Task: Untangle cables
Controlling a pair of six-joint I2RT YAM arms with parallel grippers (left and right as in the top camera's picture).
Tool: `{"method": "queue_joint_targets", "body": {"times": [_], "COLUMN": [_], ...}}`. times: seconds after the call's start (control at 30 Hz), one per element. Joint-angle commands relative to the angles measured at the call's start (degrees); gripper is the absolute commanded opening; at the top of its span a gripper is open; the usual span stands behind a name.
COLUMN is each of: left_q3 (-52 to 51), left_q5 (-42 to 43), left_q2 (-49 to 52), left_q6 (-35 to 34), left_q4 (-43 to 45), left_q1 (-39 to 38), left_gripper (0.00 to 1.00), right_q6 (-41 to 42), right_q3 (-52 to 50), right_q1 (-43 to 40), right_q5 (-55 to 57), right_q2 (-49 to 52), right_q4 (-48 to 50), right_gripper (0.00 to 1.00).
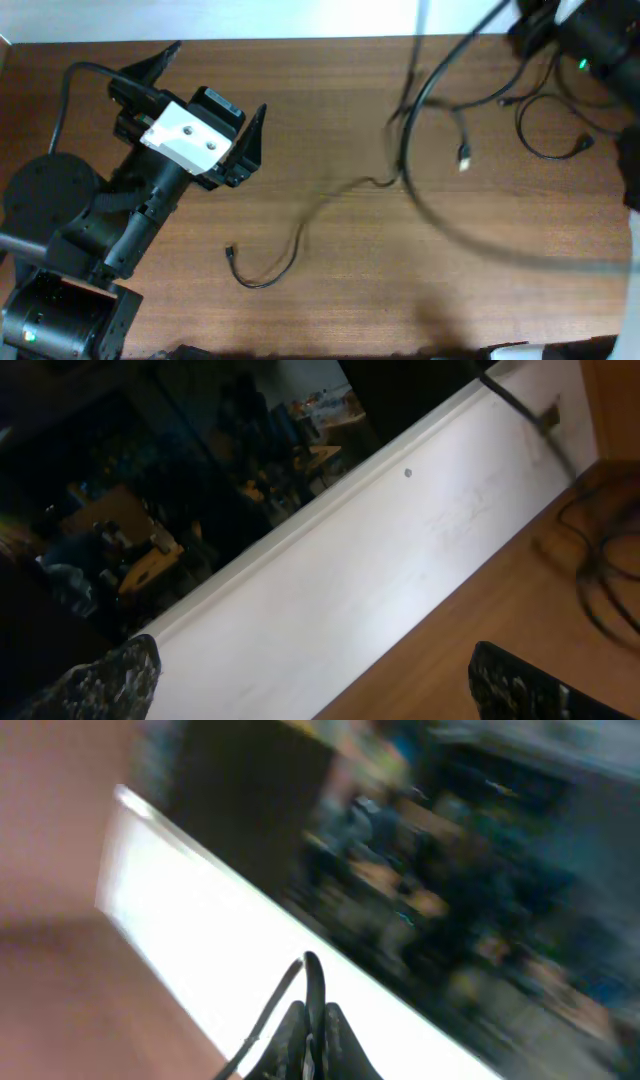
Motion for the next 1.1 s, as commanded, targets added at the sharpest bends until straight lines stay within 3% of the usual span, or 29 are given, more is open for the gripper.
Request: {"method": "queue_joint_targets", "body": {"times": [0.0,0.13,0.2,0.27,0.3,0.33,0.4,0.47,0.57,0.63,0.8,0.87,0.93,1.07], "left_q3": [-0.3,-0.3,-0.3,-0.3,-0.2,-0.2,-0.2,-0.2,-0.2,-0.2,-0.2,-0.2,-0.2,-0.2], "left_q5": [4.8,4.8,4.8,4.8,4.8,4.8,4.8,4.8,4.8,7.7,12.2,12.1,12.1,11.6], "left_q2": [1.0,4.4,7.0,7.8,7.4,6.8,4.7,3.6,3.3,4.4,9.4,9.4,7.8,5.9], "left_q6": [-0.8,-0.8,-0.8,-0.8,-0.8,-0.8,-0.8,-0.8,-0.8,-1.6,-3.8,-3.8,-3.8,-3.7], "left_q4": [0.0,-0.1,0.2,0.3,1.0,1.3,0.9,0.4,0.1,0.1,0.8,1.6,1.5,1.0], "left_q1": [0.2,0.2,0.2,0.2,0.2,0.2,0.2,0.2,0.2,0.2,0.2,0.1,0.1,0.1], "left_gripper": [0.99,0.99,0.99,0.99,0.99,0.99,0.99,0.99,0.99,0.99,0.99,0.99,0.99,0.99], "right_q6": [-14.1,-14.8,-11.8,-7.3,-5.7,-5.6,-5.4,-5.8,-5.2,-3.8,-3.8,-3.4,2.0,6.7], "right_q3": [0.3,0.3,0.4,0.4,0.4,0.4,0.4,0.4,0.4,0.5,1.1,1.1,1.1,1.1], "right_q1": [-8.6,-24.5,-23.7,-14.9,-3.4,2.0,19.4,28.9,23.2,15.1,5.1,5.2,7.0,19.1], "right_q5": [20.0,23.0,11.8,6.4,6.5,6.6,10.4,18.5,22.3,17.9,13.5,10.3,-0.1,-10.7], "right_q2": [0.3,4.2,3.8,3.0,3.0,3.2,4.4,5.2,4.2,2.7,0.3,0.3,0.5,0.0], "right_q4": [0.7,-3.2,-3.4,-0.1,0.6,0.6,2.3,3.8,0.1,-2.6,-3.2,-2.9,-1.0,4.0], "right_gripper": [0.04,0.04,0.04,0.04,0.04,0.04,0.04,0.04,0.04,0.04,0.04,0.04,0.04,0.04]}}
